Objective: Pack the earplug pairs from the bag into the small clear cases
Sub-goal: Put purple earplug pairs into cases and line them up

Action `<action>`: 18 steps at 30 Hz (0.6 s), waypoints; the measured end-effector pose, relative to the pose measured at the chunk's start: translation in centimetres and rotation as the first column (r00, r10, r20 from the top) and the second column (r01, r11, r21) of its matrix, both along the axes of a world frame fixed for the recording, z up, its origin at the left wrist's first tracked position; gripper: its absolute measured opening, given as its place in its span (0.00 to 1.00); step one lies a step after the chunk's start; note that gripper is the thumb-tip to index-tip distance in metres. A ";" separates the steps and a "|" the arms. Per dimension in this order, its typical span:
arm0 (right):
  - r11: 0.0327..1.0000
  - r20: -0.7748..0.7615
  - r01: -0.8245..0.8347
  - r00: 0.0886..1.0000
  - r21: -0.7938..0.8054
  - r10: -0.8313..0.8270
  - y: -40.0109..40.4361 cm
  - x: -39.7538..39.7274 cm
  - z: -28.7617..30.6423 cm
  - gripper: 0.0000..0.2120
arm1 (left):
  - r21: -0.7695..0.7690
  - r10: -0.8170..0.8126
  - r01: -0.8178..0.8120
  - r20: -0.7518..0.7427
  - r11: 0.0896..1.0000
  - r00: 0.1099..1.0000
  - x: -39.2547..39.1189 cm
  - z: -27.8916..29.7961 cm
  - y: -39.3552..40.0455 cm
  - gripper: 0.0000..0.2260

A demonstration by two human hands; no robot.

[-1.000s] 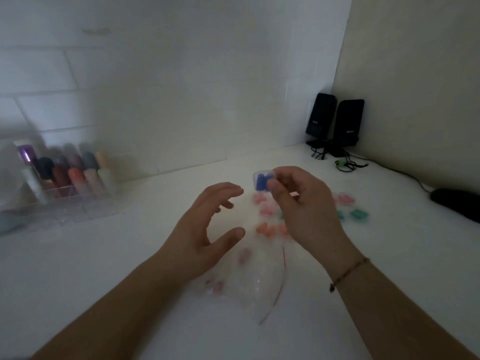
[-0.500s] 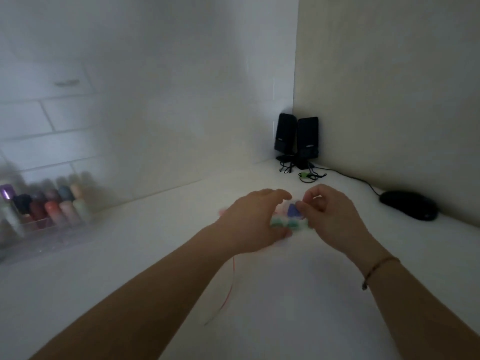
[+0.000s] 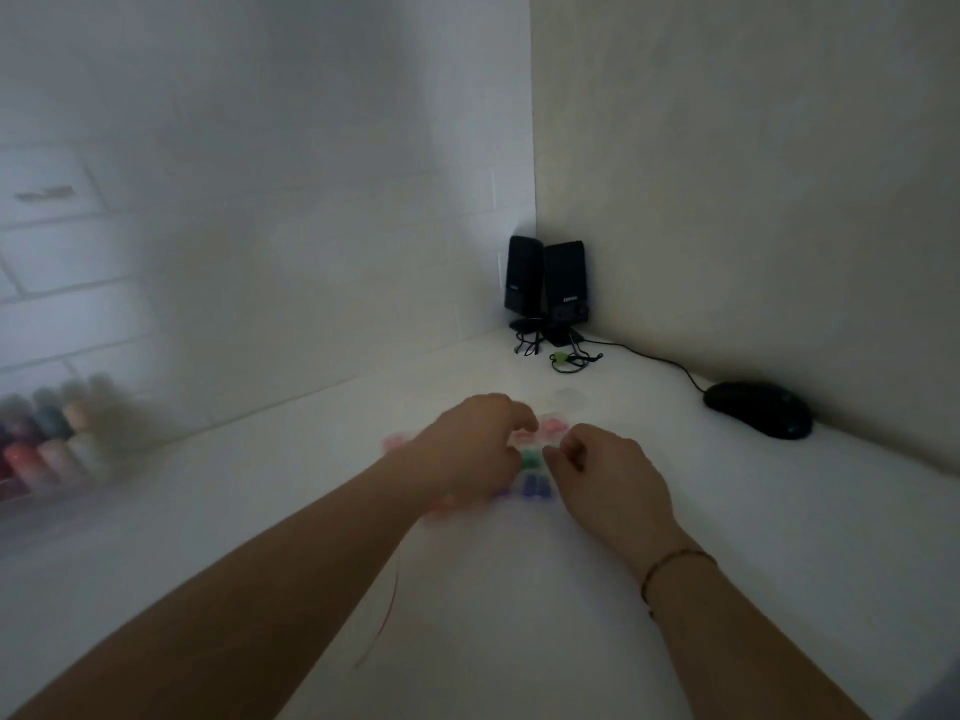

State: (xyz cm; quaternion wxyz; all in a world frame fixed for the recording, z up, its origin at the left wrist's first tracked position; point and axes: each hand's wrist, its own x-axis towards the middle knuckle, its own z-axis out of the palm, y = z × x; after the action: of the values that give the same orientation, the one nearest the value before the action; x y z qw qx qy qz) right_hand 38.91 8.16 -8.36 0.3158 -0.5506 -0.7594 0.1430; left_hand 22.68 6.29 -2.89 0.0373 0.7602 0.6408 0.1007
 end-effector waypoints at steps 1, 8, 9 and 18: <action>0.998 -0.048 0.061 0.997 0.020 -0.060 0.1 0.1 0.1 0.15 | -0.007 0.005 -0.005 0.007 1.000 1.000 0.6 0.4 1.2 0.19; 0.954 -0.256 0.296 0.920 -0.051 -0.299 1.9 2.5 0.3 0.06 | 0.053 0.187 -0.192 0.098 0.980 0.978 4.9 -1.4 8.5 0.23; 0.956 -0.269 0.286 0.917 -0.072 -0.294 2.3 2.8 0.3 0.07 | 0.057 0.206 -0.212 0.098 0.976 0.974 5.4 -1.8 9.2 0.23; 0.953 -0.250 0.275 0.921 -0.127 -0.299 3.1 3.1 0.1 0.12 | 0.029 0.247 -0.248 0.026 0.968 0.969 6.4 -2.6 11.8 0.15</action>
State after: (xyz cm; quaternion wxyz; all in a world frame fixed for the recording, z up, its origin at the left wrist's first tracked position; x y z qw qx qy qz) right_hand 42.00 11.22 -8.25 0.4074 -0.6452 -0.6140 0.2016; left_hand 29.04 18.09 -5.49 0.0196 0.6735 0.7286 0.1234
